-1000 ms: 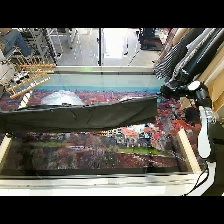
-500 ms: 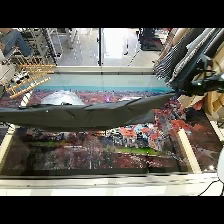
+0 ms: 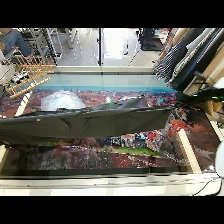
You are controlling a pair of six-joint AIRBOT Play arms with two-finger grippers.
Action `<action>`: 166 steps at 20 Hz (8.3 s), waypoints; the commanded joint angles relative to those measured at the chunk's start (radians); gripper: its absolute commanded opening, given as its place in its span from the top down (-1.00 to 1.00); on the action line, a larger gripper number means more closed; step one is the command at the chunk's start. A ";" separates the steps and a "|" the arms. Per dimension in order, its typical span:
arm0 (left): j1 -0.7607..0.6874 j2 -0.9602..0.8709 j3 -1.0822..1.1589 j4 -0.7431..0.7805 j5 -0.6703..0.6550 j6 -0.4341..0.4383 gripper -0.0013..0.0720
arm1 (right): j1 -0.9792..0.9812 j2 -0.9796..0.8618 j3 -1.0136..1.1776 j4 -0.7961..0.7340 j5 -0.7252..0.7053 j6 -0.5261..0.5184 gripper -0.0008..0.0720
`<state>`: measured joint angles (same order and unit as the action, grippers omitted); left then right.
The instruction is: Fold the clothes and pants, and hang the long-sleeved shirts on hangers.
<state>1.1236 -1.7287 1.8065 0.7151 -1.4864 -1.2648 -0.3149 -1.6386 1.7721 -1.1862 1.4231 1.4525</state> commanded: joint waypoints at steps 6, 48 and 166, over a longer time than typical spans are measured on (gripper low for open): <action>-0.215 -0.263 0.000 -0.005 0.454 -0.149 0.93 | 0.192 -0.424 0.224 0.063 -0.783 0.137 0.92; -0.336 -0.010 -0.229 0.629 0.111 -0.014 0.94 | 0.124 0.156 -0.572 -0.039 -0.058 -0.104 0.92; -1.259 0.213 -0.683 0.399 0.330 0.127 0.93 | 0.734 0.575 -0.489 -0.127 -0.291 0.383 0.93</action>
<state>-0.1356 -1.5249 1.1088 1.1122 -1.1511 -1.1408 0.1356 -1.0092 1.2545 -1.2747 1.2716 1.6215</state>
